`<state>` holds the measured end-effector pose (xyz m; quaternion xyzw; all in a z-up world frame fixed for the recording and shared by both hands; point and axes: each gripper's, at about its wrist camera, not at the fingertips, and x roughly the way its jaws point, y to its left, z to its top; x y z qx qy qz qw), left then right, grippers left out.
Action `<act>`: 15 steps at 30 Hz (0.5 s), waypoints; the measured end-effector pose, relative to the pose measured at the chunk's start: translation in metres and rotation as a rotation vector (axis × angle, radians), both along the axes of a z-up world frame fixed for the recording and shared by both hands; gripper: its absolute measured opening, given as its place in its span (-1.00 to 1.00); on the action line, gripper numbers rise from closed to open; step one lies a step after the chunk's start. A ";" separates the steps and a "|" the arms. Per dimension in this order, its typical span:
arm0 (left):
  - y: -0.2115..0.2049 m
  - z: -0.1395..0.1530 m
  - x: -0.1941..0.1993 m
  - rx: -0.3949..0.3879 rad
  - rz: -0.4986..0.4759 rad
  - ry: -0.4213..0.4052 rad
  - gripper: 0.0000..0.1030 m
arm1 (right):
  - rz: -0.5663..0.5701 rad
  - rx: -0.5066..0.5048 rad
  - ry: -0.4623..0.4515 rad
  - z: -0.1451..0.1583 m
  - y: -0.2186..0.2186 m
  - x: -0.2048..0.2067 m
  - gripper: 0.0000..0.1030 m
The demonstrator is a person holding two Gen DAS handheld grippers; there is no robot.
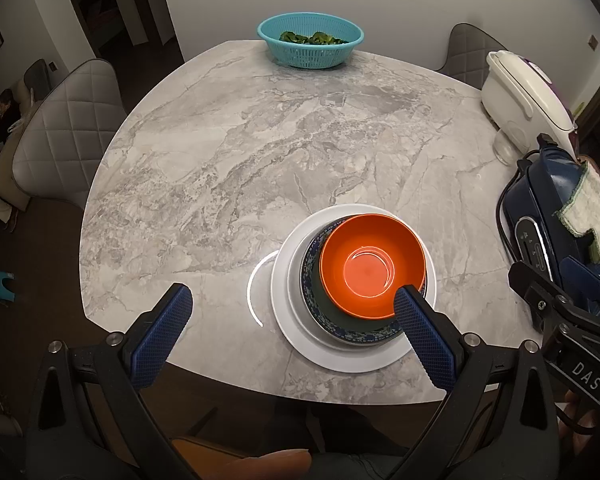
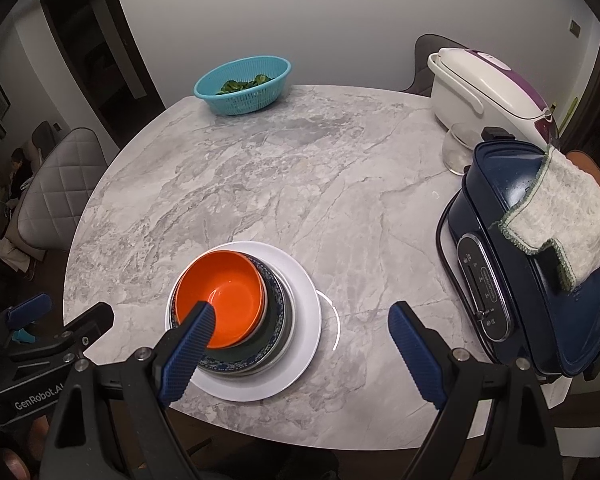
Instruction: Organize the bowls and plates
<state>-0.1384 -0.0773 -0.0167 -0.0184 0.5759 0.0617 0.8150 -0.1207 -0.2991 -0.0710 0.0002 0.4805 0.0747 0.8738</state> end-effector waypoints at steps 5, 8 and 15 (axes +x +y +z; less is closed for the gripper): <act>-0.001 0.000 0.000 0.002 0.001 0.001 0.99 | 0.001 -0.010 -0.005 0.001 0.003 0.001 0.75; -0.001 -0.001 0.000 0.002 0.003 0.003 0.99 | 0.002 -0.010 -0.006 0.001 0.003 0.001 0.75; 0.000 -0.002 0.001 0.002 0.002 0.003 0.99 | 0.001 -0.011 -0.003 0.000 0.005 0.002 0.75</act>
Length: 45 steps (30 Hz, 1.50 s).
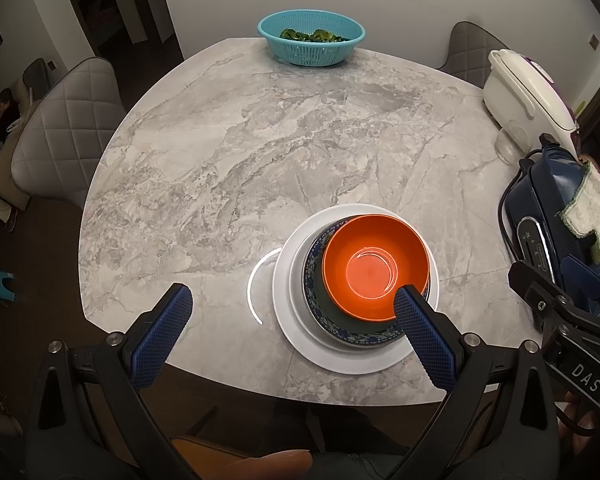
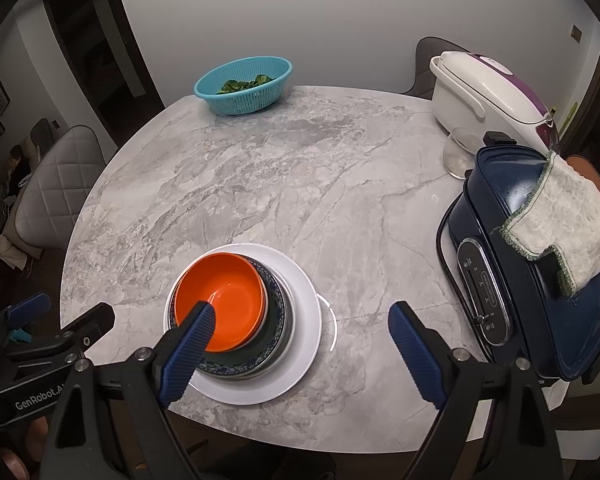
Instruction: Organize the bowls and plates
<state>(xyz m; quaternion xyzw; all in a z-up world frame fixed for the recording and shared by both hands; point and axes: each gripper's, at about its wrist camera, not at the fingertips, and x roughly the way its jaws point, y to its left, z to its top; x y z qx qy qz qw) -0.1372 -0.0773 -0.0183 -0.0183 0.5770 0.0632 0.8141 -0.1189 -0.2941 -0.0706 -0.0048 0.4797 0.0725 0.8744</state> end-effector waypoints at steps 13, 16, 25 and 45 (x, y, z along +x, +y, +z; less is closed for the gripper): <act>0.004 -0.003 0.004 0.002 -0.004 -0.001 0.99 | 0.000 -0.001 -0.001 -0.001 0.001 0.000 0.75; 0.005 -0.004 0.004 0.004 -0.007 0.001 0.99 | -0.001 -0.001 0.000 -0.001 0.001 0.001 0.75; 0.005 -0.005 0.005 0.002 -0.006 0.002 0.99 | 0.000 -0.003 0.001 -0.001 0.002 0.001 0.75; 0.006 -0.007 0.008 0.001 -0.008 0.004 0.99 | 0.002 -0.004 0.003 -0.002 0.003 0.002 0.75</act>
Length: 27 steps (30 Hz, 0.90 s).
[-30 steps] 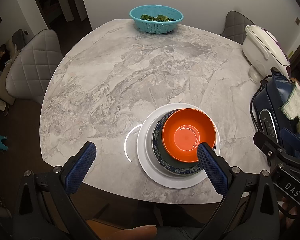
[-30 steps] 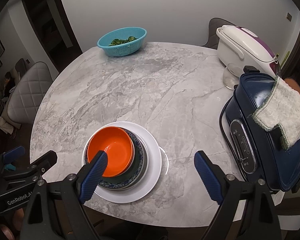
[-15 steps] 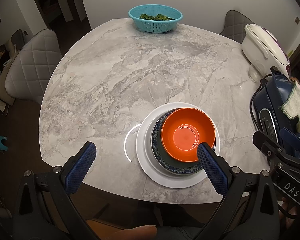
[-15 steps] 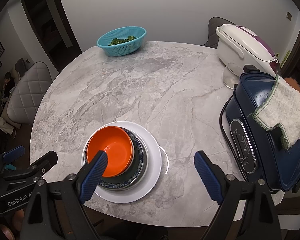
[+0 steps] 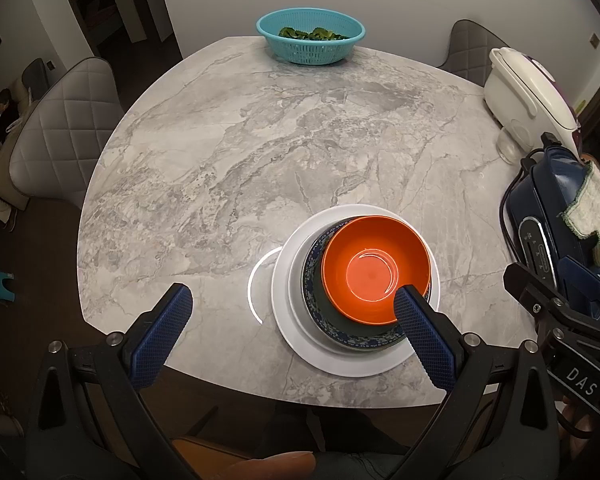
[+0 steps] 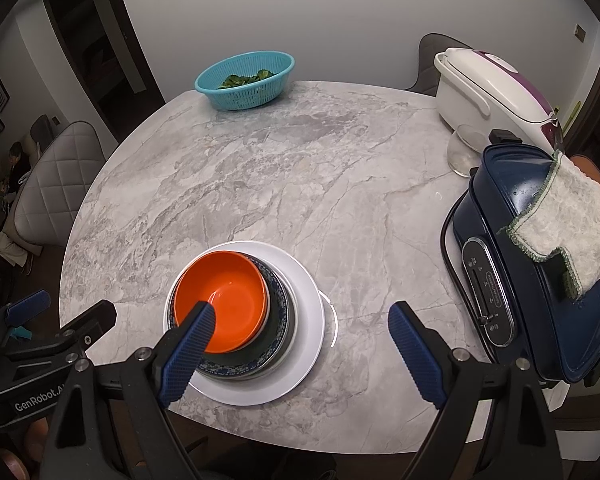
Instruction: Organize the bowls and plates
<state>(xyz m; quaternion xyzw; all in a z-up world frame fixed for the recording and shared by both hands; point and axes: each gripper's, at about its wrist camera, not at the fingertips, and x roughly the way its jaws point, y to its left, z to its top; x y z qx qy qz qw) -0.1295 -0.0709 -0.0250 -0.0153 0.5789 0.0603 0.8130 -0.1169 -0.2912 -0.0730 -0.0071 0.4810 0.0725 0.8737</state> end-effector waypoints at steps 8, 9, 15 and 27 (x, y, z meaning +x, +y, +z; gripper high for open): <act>-0.002 -0.001 0.000 0.001 0.002 0.000 0.99 | 0.001 -0.001 0.002 -0.001 0.000 0.000 0.75; -0.002 -0.001 0.000 0.001 0.001 0.000 0.99 | 0.001 -0.001 0.002 -0.001 0.000 0.000 0.75; -0.001 -0.001 0.000 0.000 0.000 0.001 0.99 | 0.000 -0.001 0.002 -0.001 0.000 0.001 0.75; -0.001 0.000 0.001 -0.001 -0.001 0.002 0.99 | 0.001 -0.002 0.003 -0.001 0.001 0.002 0.75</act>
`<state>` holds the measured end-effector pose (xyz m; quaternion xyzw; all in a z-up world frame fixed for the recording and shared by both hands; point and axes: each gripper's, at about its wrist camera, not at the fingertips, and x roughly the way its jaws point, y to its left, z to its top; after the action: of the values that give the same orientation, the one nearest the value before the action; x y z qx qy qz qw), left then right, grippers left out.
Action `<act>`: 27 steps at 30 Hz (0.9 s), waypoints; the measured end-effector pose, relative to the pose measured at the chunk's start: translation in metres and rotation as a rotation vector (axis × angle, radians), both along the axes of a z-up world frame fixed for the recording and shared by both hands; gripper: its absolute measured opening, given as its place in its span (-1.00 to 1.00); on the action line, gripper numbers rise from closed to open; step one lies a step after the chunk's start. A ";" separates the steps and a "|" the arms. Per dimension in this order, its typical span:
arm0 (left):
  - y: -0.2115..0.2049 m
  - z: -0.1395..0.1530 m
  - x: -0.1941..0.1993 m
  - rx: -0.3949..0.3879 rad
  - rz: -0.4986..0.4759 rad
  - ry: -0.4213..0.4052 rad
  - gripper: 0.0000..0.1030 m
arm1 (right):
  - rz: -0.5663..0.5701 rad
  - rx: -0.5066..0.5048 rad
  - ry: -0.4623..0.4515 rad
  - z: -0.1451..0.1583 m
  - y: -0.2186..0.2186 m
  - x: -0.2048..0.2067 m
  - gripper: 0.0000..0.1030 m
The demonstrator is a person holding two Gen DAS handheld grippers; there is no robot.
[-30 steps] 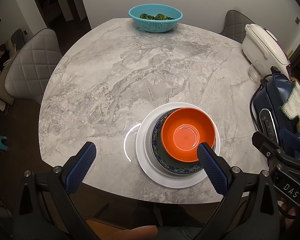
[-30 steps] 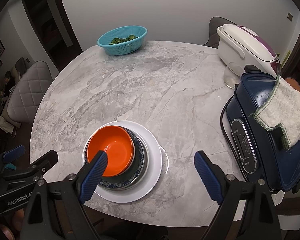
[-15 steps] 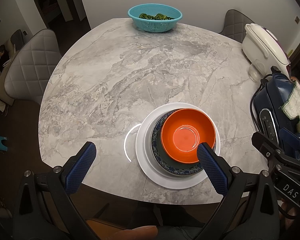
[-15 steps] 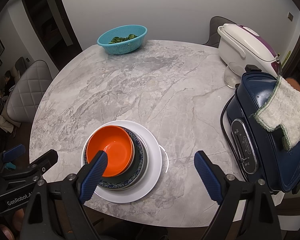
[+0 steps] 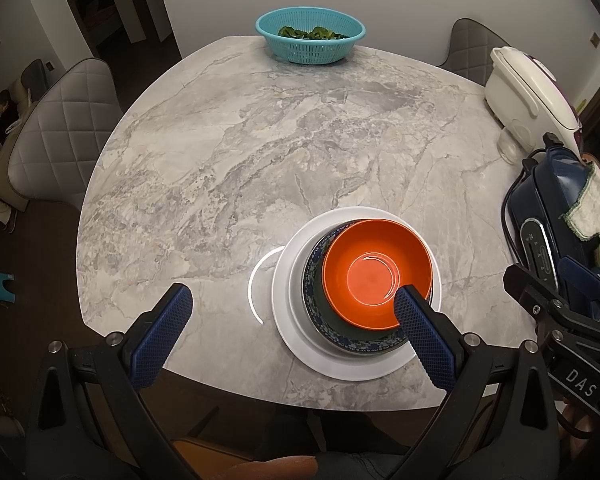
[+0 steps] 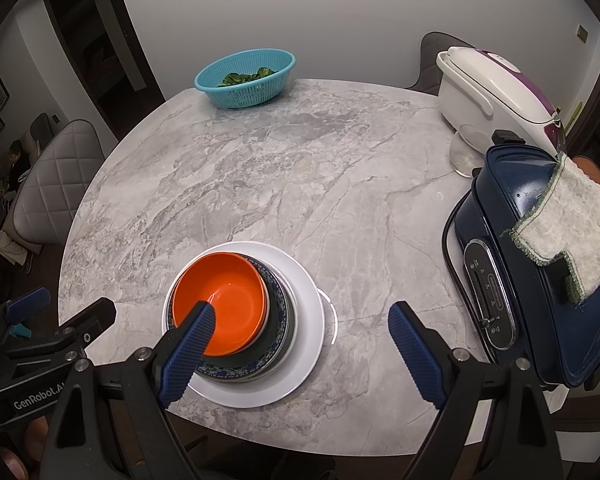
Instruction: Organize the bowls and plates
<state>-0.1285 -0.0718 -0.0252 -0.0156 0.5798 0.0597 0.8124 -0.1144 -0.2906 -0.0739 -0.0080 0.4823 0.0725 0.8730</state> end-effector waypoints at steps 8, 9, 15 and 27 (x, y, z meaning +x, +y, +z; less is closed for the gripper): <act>0.000 -0.002 0.002 0.000 -0.003 0.002 0.99 | 0.001 0.000 0.002 -0.001 0.001 0.000 0.75; 0.000 -0.002 0.002 0.001 -0.004 0.002 0.99 | 0.001 -0.001 0.001 -0.001 0.001 0.000 0.75; 0.001 -0.002 0.003 0.000 -0.005 0.002 0.99 | 0.003 -0.001 0.003 -0.002 0.001 0.000 0.75; 0.003 -0.002 0.004 0.000 -0.009 0.003 0.99 | 0.004 -0.002 0.006 -0.003 0.003 0.000 0.75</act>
<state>-0.1241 -0.0691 -0.0271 -0.0129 0.5811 0.0558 0.8118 -0.1144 -0.2879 -0.0769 -0.0098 0.4848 0.0735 0.8715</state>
